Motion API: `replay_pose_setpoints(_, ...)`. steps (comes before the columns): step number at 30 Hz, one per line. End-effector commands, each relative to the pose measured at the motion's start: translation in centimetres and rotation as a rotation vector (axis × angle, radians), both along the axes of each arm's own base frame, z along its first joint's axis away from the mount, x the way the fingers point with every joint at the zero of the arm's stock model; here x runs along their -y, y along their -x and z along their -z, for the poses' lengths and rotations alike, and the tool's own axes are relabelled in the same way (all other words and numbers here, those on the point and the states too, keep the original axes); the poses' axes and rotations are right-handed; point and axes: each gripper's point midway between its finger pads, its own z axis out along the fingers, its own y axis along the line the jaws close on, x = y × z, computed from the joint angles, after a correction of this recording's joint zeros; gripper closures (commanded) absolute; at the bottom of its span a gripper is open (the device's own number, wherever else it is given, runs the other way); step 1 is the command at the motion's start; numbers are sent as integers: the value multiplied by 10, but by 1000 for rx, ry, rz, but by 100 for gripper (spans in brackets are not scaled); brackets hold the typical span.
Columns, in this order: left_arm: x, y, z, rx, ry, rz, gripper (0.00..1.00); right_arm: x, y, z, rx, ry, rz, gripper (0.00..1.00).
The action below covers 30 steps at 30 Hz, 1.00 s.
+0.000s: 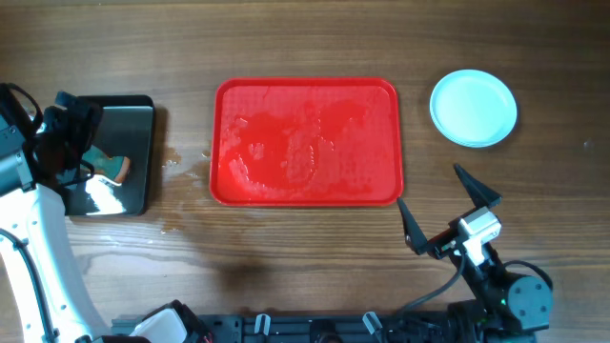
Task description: Clean dirty plates on tray and stack at the side
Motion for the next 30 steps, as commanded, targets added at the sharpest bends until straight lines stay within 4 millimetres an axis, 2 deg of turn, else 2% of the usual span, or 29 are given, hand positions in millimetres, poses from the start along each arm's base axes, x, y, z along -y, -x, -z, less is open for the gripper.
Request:
replay_pose_setpoints(1,1,-1,-1,6,7,6,0,3,-5,9,30,-15,20,0)
replay_pose_setpoints(8,1,-1,-1,6,7,6,0,14,-14,21,48,-49,87,0)
replay_pose_setpoints(11,1,-1,-1,6,7,6,0,24,-23,43,-77,-110,129,0)
replay_pose_setpoints(16,1,-1,-1,6,7,6,0,49,-33,82,-233,-96,262,0)
replay_pose_setpoints(21,1,-1,-1,6,7,6,0,72,-36,81,-183,20,379,0)
replay_pose_setpoints(30,1,-1,-1,6,7,6,0,76,-37,82,-182,28,401,0)
